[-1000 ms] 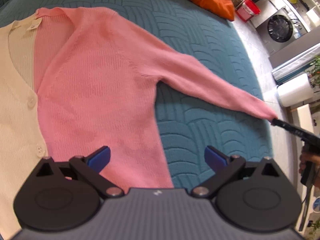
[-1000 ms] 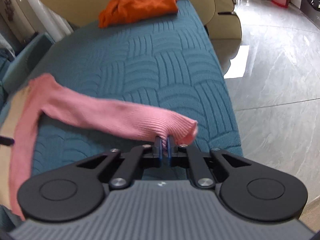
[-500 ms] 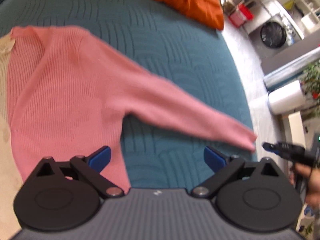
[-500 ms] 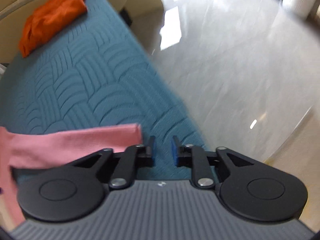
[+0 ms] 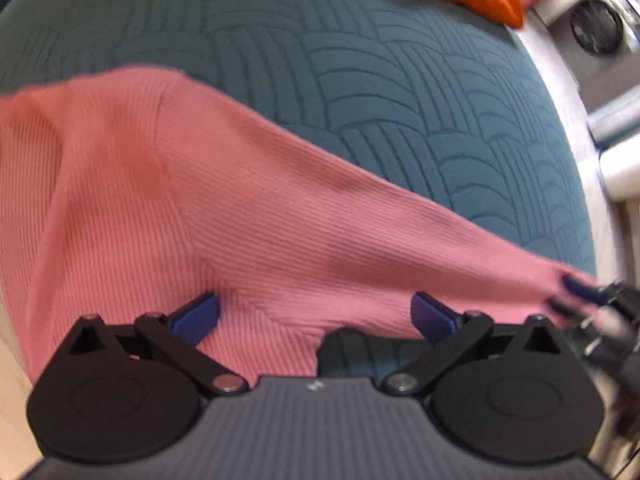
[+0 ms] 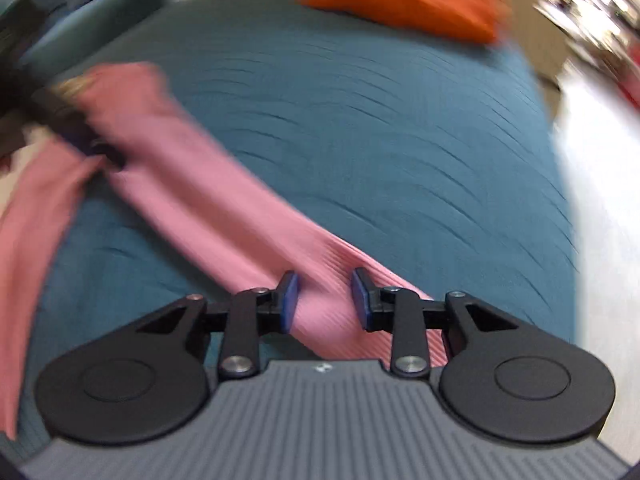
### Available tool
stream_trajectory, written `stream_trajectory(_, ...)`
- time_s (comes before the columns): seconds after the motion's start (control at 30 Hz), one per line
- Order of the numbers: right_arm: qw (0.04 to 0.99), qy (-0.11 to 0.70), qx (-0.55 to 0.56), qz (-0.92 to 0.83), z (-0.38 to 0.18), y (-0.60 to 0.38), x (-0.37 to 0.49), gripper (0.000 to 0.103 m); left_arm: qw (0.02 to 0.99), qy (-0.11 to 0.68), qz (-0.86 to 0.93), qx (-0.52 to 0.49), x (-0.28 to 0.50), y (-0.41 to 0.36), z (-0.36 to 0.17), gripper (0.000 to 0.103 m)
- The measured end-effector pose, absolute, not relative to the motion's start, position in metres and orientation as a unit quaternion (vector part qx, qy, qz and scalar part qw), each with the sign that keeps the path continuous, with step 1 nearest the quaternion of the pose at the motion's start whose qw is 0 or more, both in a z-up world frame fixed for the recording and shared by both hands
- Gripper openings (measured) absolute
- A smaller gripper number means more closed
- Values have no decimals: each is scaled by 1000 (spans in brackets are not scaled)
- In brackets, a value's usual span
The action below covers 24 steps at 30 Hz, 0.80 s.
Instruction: Fold clothes
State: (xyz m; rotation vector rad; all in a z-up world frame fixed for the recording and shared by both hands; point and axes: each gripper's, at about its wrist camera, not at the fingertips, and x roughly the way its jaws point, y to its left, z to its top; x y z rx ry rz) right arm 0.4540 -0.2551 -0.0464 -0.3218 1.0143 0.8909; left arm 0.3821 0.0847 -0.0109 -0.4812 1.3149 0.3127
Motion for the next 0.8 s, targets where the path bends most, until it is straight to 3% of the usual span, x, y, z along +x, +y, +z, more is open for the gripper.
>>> stream_trajectory(0.1, 780, 501, -131, 353, -50, -310, 470, 32, 753, 617, 141, -182, 387, 73, -12, 103)
stream_trajectory(0.17, 788, 516, -132, 307, -46, -327, 472, 37, 754, 616, 144, -177, 386, 69, -11, 103)
stream_trajectory(0.3, 813, 477, -170, 286, -20, -310, 461, 40, 759, 601, 153, -199, 371, 66, 6, 101)
stream_trajectory(0.57, 756, 420, -159, 476, -6, -119, 372, 41, 786, 512, 254, -234, 283, 119, 50, 102)
stream_trajectory(0.8, 677, 417, -156, 586, 14, 0, 254, 41, 699, 465, 446, -310, 136, 229, 36, 100)
